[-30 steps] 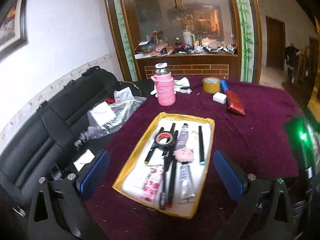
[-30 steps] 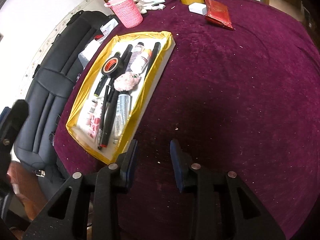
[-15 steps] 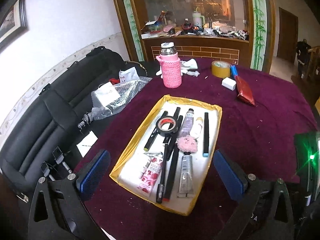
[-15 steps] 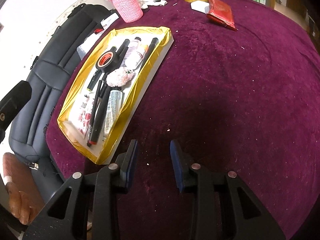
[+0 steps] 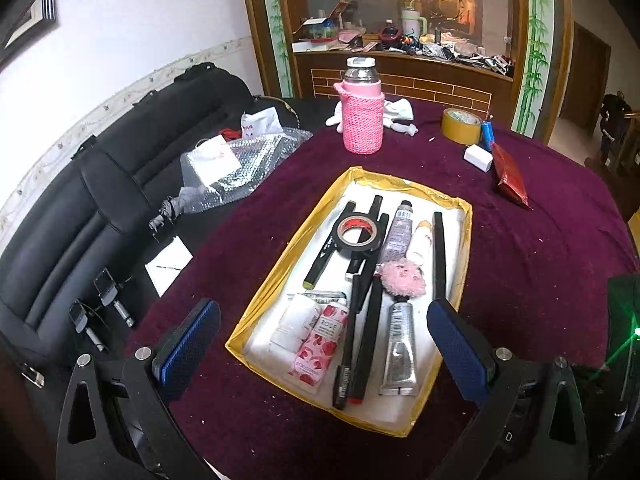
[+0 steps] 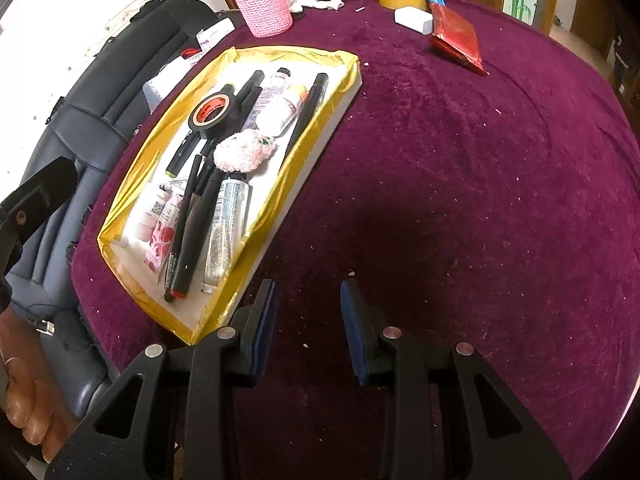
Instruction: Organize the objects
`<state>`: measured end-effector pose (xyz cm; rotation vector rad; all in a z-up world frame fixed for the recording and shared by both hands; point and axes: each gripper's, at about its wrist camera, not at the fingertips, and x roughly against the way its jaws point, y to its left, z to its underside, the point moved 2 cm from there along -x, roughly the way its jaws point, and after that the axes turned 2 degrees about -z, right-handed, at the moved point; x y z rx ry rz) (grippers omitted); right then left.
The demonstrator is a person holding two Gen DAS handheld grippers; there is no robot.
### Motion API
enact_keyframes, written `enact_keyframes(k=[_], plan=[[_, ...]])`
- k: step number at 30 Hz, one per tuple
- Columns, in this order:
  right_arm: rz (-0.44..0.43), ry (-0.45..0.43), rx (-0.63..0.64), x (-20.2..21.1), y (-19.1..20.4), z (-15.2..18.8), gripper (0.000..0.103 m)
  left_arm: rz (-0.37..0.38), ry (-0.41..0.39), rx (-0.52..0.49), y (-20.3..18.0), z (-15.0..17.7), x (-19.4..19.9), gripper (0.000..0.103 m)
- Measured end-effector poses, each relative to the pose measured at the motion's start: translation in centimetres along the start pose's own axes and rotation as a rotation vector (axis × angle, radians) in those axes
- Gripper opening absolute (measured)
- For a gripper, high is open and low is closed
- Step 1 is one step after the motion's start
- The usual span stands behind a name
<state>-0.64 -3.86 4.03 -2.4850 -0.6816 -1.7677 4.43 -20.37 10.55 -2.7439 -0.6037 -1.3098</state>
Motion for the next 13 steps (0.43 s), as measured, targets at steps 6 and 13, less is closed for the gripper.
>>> enact_keyframes(k=[6,13], plan=[[0.075,-0.038,0.045,0.1,2.5,-0.7,0.030,0.059,0.036,-0.009,1.5,-0.2,-1.5,0.102],[0.109,-0.050,0.048,-0.3,4.8,-1.2,0.030,0.087,0.039,-0.031,2.8,-1.0,-2.5,0.102]])
